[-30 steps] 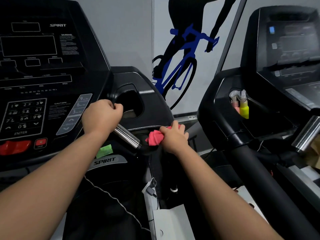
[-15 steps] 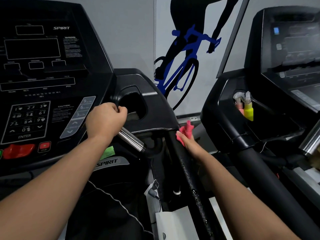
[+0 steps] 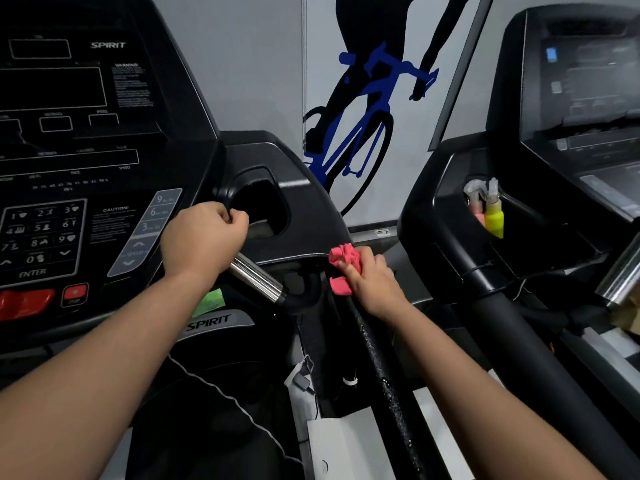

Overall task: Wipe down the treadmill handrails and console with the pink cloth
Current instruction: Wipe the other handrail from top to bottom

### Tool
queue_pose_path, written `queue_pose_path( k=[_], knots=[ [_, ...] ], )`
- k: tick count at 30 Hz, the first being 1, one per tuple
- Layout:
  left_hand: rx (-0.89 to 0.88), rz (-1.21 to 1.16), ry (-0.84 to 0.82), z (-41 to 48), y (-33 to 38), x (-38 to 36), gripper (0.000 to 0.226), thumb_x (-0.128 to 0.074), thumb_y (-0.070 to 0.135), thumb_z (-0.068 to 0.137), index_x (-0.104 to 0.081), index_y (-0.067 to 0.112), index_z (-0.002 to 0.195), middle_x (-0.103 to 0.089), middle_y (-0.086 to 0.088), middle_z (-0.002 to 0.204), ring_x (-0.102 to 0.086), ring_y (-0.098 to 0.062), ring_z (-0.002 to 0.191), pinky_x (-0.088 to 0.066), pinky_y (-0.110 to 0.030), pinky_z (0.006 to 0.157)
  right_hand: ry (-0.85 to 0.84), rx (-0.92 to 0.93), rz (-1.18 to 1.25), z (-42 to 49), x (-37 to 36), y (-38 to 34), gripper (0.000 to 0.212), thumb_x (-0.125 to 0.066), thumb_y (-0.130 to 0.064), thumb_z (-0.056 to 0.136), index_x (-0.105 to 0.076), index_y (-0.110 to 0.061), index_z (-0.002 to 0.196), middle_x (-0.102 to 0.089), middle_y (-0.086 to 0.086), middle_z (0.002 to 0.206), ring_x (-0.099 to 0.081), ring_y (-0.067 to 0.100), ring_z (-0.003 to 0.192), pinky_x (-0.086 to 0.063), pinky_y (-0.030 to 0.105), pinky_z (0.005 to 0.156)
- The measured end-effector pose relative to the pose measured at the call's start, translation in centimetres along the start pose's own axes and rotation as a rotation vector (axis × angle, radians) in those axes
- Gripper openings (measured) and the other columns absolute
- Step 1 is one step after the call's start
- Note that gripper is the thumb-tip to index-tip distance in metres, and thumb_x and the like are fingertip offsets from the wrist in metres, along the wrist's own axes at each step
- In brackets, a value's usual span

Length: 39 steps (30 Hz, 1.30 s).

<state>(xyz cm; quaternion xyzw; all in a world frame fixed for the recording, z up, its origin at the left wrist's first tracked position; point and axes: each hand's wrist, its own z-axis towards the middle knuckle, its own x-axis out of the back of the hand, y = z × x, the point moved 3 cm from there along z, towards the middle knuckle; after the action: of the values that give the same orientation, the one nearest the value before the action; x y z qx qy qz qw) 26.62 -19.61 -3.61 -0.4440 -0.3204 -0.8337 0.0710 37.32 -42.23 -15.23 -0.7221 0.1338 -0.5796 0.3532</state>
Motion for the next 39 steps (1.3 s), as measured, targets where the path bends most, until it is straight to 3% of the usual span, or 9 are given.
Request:
queue_pose_path(
  k=[5, 10, 13, 16, 20, 23, 26, 32, 39],
  knots=[
    [0.003, -0.004, -0.005, -0.1, 0.0, 0.0, 0.04, -0.047, 0.03, 0.088, -0.054, 0.002, 0.06, -0.045, -0.007, 0.05, -0.043, -0.024, 0.049, -0.027, -0.026, 0.045, 0.044, -0.172, 0.397, 1.1, 0.1, 1.3, 0.045, -0.049, -0.054, 0.09, -0.025, -0.022, 0.11, -0.049, 0.006, 0.121, -0.053, 0.025, 0.109, -0.039, 0.037, 0.096],
    [0.001, -0.01, -0.01, -0.1, 0.1, 0.1, 0.039, -0.047, 0.03, 0.088, -0.05, 0.007, 0.057, -0.044, -0.005, 0.05, -0.042, -0.023, 0.049, -0.027, -0.026, 0.045, 0.027, -0.144, 0.354, 1.4, 0.3, -1.0, 0.039, -0.06, -0.054, 0.078, -0.037, -0.024, 0.087, -0.051, 0.004, 0.1, -0.052, 0.021, 0.092, -0.044, 0.036, 0.084],
    [0.003, -0.018, -0.016, -0.1, 0.0, 0.2, 0.039, -0.046, 0.03, 0.088, -0.048, 0.008, 0.056, -0.043, -0.005, 0.049, -0.04, -0.022, 0.048, -0.026, -0.026, 0.045, -0.227, -0.123, 0.493, 0.1, 1.5, 0.5, 0.024, -0.055, -0.009, 0.085, -0.043, -0.022, 0.102, -0.047, 0.002, 0.075, -0.043, 0.011, 0.057, -0.035, 0.026, 0.056],
    [0.008, -0.008, -0.011, -0.1, 0.0, 0.2, 0.039, -0.046, 0.03, 0.088, -0.05, 0.007, 0.057, -0.044, -0.006, 0.05, -0.041, -0.023, 0.049, -0.026, -0.026, 0.045, -0.342, -0.166, 0.55, -1.0, 2.3, 2.6, 0.047, -0.041, 0.012, 0.086, -0.044, -0.024, 0.116, -0.049, 0.002, 0.074, -0.044, 0.008, 0.046, -0.044, 0.023, 0.045],
    [0.005, 0.002, -0.011, -0.2, 0.1, 0.2, 0.039, -0.047, 0.03, 0.088, -0.054, 0.003, 0.06, -0.049, -0.009, 0.052, -0.045, -0.025, 0.05, -0.029, -0.027, 0.045, -0.33, -0.31, 0.413, -1.7, 0.7, 5.3, 0.017, -0.045, -0.002, 0.095, -0.052, -0.017, 0.101, -0.053, 0.001, 0.072, -0.051, 0.001, 0.041, -0.044, 0.017, 0.043],
    [-0.004, 0.006, -0.014, -0.2, 0.1, 0.3, 0.04, -0.047, 0.03, 0.088, -0.056, 0.002, 0.061, -0.051, -0.01, 0.053, -0.046, -0.026, 0.05, -0.029, -0.026, 0.044, -0.116, -0.342, 0.283, -1.4, 0.7, 7.0, 0.012, -0.047, -0.012, 0.093, -0.058, -0.01, 0.087, -0.059, 0.005, 0.071, -0.053, 0.01, 0.052, -0.044, 0.026, 0.055],
    [0.0, 0.003, -0.015, -0.1, 0.1, 0.3, 0.039, -0.047, 0.029, 0.088, -0.054, 0.004, 0.059, -0.048, -0.009, 0.052, -0.045, -0.025, 0.05, -0.029, -0.026, 0.045, 0.015, -0.402, 0.522, -1.2, 2.1, 6.6, 0.01, -0.052, -0.013, 0.093, -0.058, -0.006, 0.092, -0.063, 0.002, 0.063, -0.057, 0.013, 0.051, -0.046, 0.021, 0.049],
    [0.024, 0.008, -0.008, -0.1, 0.1, 0.3, 0.038, -0.047, 0.03, 0.087, -0.055, 0.004, 0.061, -0.053, -0.011, 0.055, -0.045, -0.025, 0.051, -0.03, -0.028, 0.047, -0.179, -0.1, 0.096, -0.8, 5.0, 2.7, 0.053, -0.066, -0.004, 0.078, -0.035, -0.016, 0.119, -0.058, 0.002, 0.092, -0.059, 0.012, 0.074, -0.048, 0.019, 0.058],
    [0.036, 0.012, -0.007, -0.1, 0.2, 0.3, 0.038, -0.047, 0.03, 0.087, -0.057, 0.003, 0.063, -0.054, -0.012, 0.057, -0.045, -0.024, 0.051, -0.031, -0.028, 0.047, -0.064, -0.031, 0.055, -0.8, 5.1, 0.8, 0.019, -0.065, -0.028, 0.06, -0.058, -0.023, 0.077, -0.066, 0.0, 0.07, -0.063, 0.016, 0.063, -0.054, 0.031, 0.065]
  ],
)
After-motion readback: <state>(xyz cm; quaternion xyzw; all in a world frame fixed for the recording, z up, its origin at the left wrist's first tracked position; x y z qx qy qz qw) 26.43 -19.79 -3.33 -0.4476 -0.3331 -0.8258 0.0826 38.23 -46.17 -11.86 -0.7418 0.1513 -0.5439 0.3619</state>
